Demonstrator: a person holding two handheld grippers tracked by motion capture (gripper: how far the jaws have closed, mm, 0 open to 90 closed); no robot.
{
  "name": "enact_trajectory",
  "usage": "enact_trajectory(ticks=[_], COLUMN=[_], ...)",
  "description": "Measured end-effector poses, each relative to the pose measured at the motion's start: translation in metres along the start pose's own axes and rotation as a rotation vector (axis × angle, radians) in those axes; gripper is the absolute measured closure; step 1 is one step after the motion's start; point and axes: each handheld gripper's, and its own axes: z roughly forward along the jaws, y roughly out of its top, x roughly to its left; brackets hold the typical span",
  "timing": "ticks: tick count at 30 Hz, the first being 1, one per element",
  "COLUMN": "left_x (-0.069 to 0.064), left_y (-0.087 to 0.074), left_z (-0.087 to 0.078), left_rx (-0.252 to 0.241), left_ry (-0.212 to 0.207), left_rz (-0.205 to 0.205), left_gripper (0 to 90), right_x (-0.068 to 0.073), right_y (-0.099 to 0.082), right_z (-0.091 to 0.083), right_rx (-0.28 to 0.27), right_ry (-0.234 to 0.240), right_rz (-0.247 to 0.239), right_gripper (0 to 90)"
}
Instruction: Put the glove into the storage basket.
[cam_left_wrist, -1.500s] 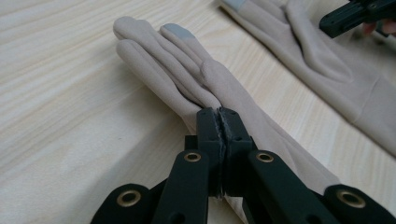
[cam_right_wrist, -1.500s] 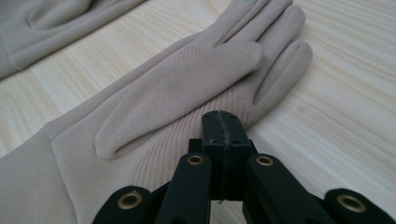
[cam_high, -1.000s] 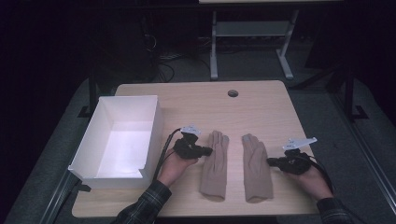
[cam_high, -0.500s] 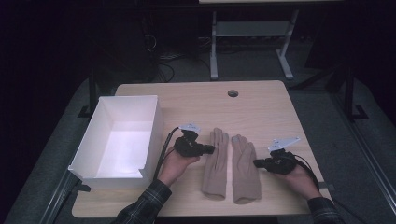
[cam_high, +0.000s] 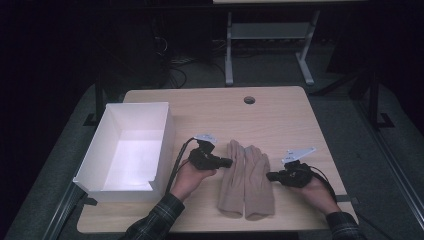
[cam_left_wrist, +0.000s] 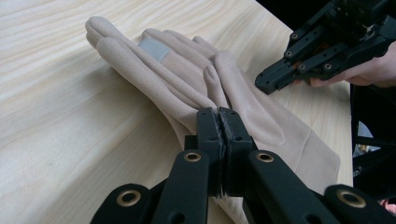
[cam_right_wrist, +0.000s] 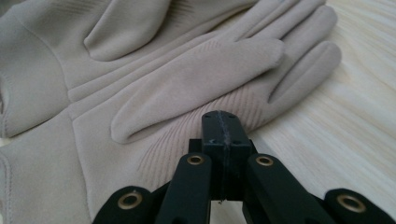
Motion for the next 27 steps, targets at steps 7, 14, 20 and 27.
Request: enact_trajectory(ticks=[7, 14, 20, 27], left_x=[-0.005, -0.010, -0.012, -0.013], left_y=[0.008, 0.013, 0.014, 0.015], left_z=[-0.003, 0.002, 0.006, 0.017], left_rx=[-0.021, -0.029, -0.020, 0.001], left_ry=[-0.026, -0.038, -0.039, -0.043], left_rz=[0.008, 0.016, 0.020, 0.026], left_gripper=[88.0, 87.9, 87.9, 87.9], right_x=[0.006, 0.013, 0.020, 0.026], right_y=[0.007, 0.014, 0.022, 0.030], right_z=[0.008, 0.017, 0.027, 0.037], right_rx=[0.000, 0.006, 0.006, 0.007], right_ry=[0.022, 0.042, 0.060, 0.075], right_rz=[-0.012, -0.033, -0.052, -0.072], right_gripper=[90.0, 90.0, 90.0, 90.0])
